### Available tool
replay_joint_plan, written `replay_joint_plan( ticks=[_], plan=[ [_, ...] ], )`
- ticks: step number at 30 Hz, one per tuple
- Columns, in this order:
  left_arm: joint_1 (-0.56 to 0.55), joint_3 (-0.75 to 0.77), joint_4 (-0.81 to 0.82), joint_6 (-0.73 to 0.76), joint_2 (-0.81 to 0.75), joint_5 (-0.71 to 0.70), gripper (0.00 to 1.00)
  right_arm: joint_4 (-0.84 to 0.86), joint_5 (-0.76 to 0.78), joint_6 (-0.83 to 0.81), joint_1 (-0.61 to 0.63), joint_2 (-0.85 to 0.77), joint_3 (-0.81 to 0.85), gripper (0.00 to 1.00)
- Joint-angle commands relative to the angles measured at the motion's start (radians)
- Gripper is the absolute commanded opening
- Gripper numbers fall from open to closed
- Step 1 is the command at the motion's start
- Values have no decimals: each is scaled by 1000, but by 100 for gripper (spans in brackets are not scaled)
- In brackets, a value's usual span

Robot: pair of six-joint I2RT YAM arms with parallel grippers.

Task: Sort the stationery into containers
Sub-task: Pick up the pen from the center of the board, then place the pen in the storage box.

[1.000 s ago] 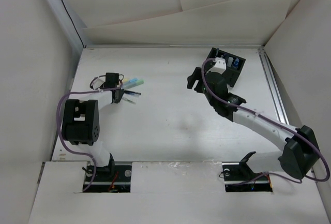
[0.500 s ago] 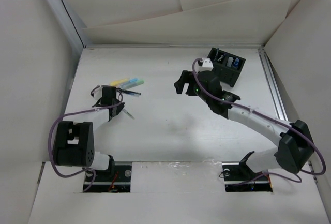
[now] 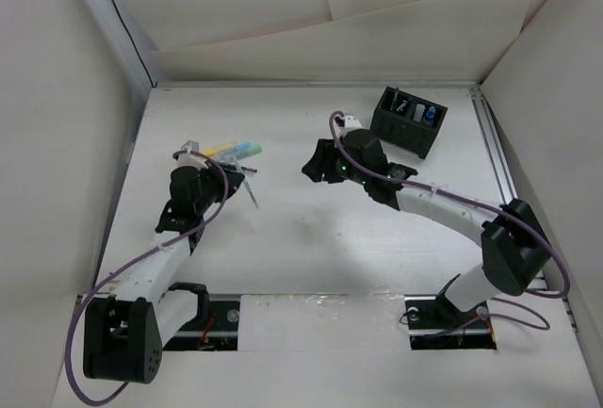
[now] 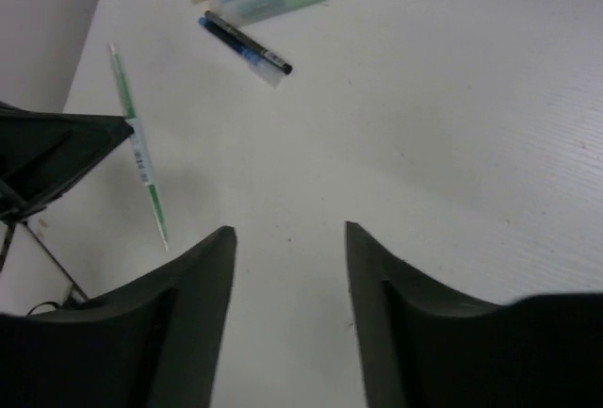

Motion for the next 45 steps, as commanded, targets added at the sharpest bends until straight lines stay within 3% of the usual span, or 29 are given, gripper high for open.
replay_joint_plan(
  ticks=[1,3,4,6,8,11,12,18,27,33,35,42,45],
  plan=[
    [-2,-47,177,39,0,184,0,109,-108,39,9,12,81,52],
    [-2,-47,263,39,40,258,0,118,-166,50,9,50,116,32],
    [-2,-47,286,39,51,281,0,118,-183,50,9,61,129,30],
    [-2,-47,346,48,69,331,0,129,-221,61,9,83,150,35],
    [-11,-47,388,48,79,359,0,140,-230,70,9,116,182,54],
    [-11,-58,445,48,79,379,0,140,-255,70,18,173,235,72],
    [-11,-58,454,48,79,390,0,140,-275,70,18,188,248,74],
    [-11,-68,497,48,108,422,0,140,-330,79,27,290,330,75],
    [-11,-68,537,48,149,474,0,158,-376,79,36,356,388,69],
    [-67,-59,532,74,168,453,0,177,-394,97,36,399,417,54],
    [-111,-46,506,96,168,419,0,186,-395,97,36,409,417,42],
    [-111,-35,506,84,168,399,0,186,-373,107,36,391,396,6],
    [-111,-35,506,65,158,381,5,186,-347,107,36,368,385,1]
  ],
)
